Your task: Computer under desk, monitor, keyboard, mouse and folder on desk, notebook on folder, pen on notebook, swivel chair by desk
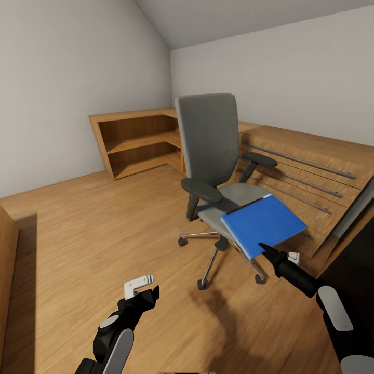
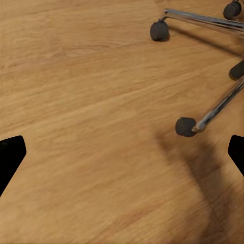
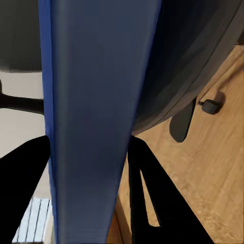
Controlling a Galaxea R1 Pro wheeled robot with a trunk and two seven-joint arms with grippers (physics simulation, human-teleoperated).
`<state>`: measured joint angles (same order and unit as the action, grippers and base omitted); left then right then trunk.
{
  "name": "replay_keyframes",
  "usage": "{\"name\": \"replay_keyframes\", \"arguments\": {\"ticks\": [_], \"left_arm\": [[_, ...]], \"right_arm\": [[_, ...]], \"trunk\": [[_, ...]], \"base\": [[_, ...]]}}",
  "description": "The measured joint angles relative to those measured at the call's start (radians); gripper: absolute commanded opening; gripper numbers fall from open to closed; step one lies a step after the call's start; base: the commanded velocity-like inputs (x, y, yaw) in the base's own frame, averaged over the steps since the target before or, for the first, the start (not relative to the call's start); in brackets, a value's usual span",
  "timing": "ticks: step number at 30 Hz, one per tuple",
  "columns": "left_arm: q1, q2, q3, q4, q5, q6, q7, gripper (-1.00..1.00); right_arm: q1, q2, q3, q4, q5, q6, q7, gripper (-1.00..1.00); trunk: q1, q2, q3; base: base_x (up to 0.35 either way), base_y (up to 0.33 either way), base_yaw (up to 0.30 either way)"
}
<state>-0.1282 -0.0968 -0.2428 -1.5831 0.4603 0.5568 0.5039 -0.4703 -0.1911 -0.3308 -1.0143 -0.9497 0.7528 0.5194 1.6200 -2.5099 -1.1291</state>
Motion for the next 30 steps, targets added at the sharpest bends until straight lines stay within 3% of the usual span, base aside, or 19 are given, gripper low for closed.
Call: {"name": "replay_keyframes", "arguments": {"ticks": [13,30], "left_arm": [[0.000,-0.002,-0.006,0.025,-0.001,0.000,0.000,1.00],[0.000,-0.002,-0.007,0.027,-0.002,0.000,0.008,1.00]], "right_arm": [[0.000,-0.001,0.000,0.000,0.001,0.000,0.000,-1.00],[0.000,-0.001,0.001,-0.008,0.007,-0.005,-0.002,-1.00]], "trunk": [[0.000,0.000,0.000],[-0.008,0.004,0.066]], "base": [[0.000,0.000,0.000],[0.000,0.000,0.000]]}}
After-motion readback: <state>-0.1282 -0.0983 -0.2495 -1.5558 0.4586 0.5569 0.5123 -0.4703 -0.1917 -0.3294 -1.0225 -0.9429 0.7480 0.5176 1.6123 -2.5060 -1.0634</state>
